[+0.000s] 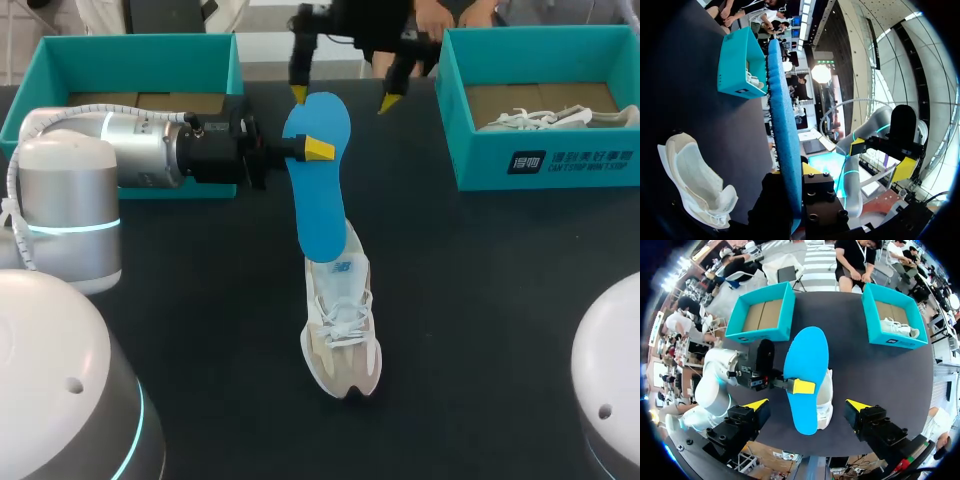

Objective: Take the shoe out of the shoebox, open the shoe tongue, remove and reinsert the insole, then place the shoe into the shoebox

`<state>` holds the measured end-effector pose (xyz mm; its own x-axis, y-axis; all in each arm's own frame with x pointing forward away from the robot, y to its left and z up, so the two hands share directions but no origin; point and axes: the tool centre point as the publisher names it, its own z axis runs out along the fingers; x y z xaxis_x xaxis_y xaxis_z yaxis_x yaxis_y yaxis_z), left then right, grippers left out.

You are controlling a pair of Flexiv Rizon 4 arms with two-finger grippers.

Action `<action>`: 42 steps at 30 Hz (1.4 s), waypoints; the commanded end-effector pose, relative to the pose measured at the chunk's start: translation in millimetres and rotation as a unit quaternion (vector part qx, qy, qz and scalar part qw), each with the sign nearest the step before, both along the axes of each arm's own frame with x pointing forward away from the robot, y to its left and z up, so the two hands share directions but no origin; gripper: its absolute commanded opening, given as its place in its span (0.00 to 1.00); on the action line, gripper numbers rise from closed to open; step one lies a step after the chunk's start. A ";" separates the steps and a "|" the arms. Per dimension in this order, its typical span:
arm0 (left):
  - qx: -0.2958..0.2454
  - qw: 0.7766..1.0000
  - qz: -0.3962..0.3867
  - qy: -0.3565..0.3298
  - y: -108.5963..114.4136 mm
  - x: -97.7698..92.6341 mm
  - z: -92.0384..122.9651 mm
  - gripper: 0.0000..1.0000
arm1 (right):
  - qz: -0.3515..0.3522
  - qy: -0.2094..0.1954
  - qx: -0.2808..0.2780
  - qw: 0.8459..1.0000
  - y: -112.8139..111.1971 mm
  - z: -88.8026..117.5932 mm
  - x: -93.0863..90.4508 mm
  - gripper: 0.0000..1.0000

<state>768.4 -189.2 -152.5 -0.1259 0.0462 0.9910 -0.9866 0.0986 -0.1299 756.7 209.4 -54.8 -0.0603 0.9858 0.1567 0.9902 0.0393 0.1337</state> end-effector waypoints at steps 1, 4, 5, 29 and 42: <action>0.001 1.000 0.000 0.000 0.2 -0.4 0.1 0.00 | -0.018 -0.015 -0.097 0.995 9.4 1.2 -1.2 1.00; 0.001 1.000 0.000 0.000 0.2 -0.4 0.1 0.00 | -0.017 -0.019 -0.093 0.995 8.7 1.8 -0.6 1.00; 0.001 1.000 0.000 0.000 0.2 -0.4 0.1 0.00 | -0.017 -0.019 -0.093 0.995 9.1 2.6 -0.2 1.00; 0.001 1.000 0.000 0.000 0.2 -0.4 0.1 0.00 | -0.012 -0.026 -0.083 0.996 9.9 2.0 1.1 1.00; 0.001 1.000 0.000 0.000 0.2 -0.4 0.1 0.00 | -0.023 -0.099 0.144 0.984 -4.8 1.0 2.8 1.00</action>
<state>768.3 -189.3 -152.6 -0.1259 0.0463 0.9910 -0.9866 0.0985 -0.1300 768.0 231.8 -45.0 -0.0023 0.9913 0.1315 0.9676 -0.0311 0.2508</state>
